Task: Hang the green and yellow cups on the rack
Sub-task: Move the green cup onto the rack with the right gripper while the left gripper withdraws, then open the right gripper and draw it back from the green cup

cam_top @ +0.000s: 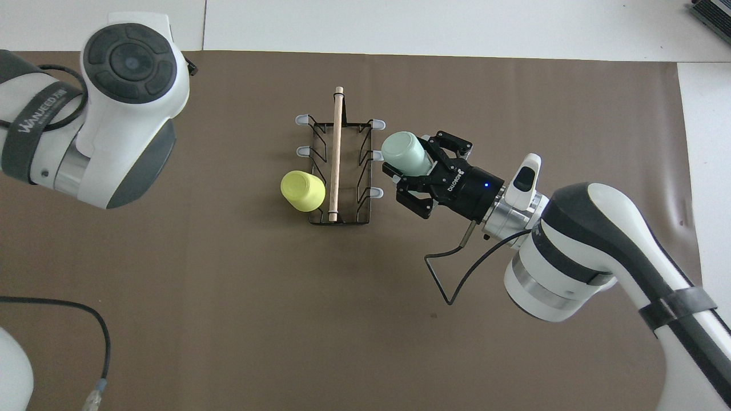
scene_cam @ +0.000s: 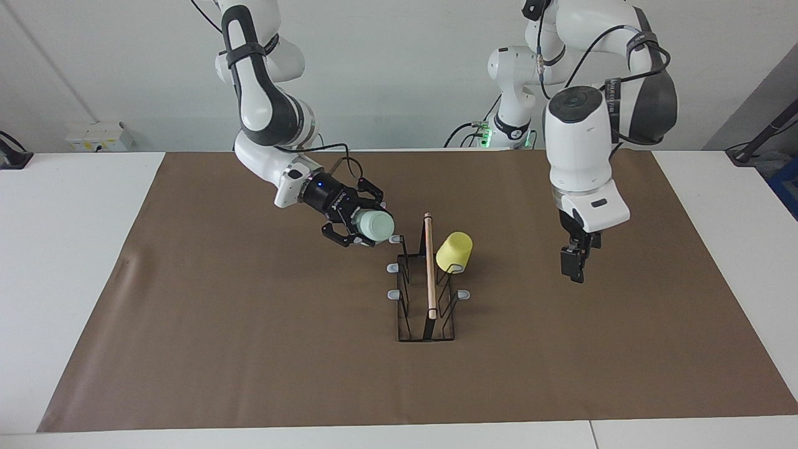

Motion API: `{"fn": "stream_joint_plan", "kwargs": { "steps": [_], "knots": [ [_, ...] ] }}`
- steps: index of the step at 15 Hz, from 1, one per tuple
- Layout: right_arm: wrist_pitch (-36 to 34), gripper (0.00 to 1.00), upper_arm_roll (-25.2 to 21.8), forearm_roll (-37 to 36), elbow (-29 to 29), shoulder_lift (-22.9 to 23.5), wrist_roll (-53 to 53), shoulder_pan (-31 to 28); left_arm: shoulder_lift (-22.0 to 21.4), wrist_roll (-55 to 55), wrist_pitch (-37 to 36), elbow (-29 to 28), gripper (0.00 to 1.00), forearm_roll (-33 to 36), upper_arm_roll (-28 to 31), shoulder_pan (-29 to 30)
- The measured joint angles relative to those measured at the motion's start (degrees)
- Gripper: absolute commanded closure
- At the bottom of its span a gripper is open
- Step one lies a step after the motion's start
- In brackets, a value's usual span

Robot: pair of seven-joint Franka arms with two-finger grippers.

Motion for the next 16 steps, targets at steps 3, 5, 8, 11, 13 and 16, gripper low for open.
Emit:
{"fn": "stream_joint_plan", "kwargs": {
  "steps": [3,5,8,11,13,16],
  "knots": [
    [4.2,1.00,0.0,6.5,0.2,1.2,-4.4,4.2,0.0,16.9,1.4,0.0,0.00,-11.5,3.4,1.9],
    [5.2,1.00,0.0,7.1,0.6,1.2,-4.9,4.8,-0.2,28.0,1.6,0.0,0.00,-17.9,3.7,4.6],
    [5.3,1.00,-0.1,7.1,0.6,1.3,-4.9,4.8,-2.0,41.3,-1.2,0.0,0.00,-20.8,3.8,6.0],
    [5.4,1.00,-0.1,7.1,0.8,1.3,-4.9,4.8,-6.0,52.9,-8.7,0.1,0.00,-20.9,4.5,5.8],
    [5.9,1.00,-0.1,7.2,1.6,1.7,-4.9,5.1,-9.1,57.7,-14.1,0.1,0.00,-21.0,4.9,5.8],
    [7.9,1.00,0.0,8.2,3.3,2.4,-4.9,6.5,-13.7,59.7,-20.3,0.0,0.00,-21.0,4.8,5.5]
  ]
}}
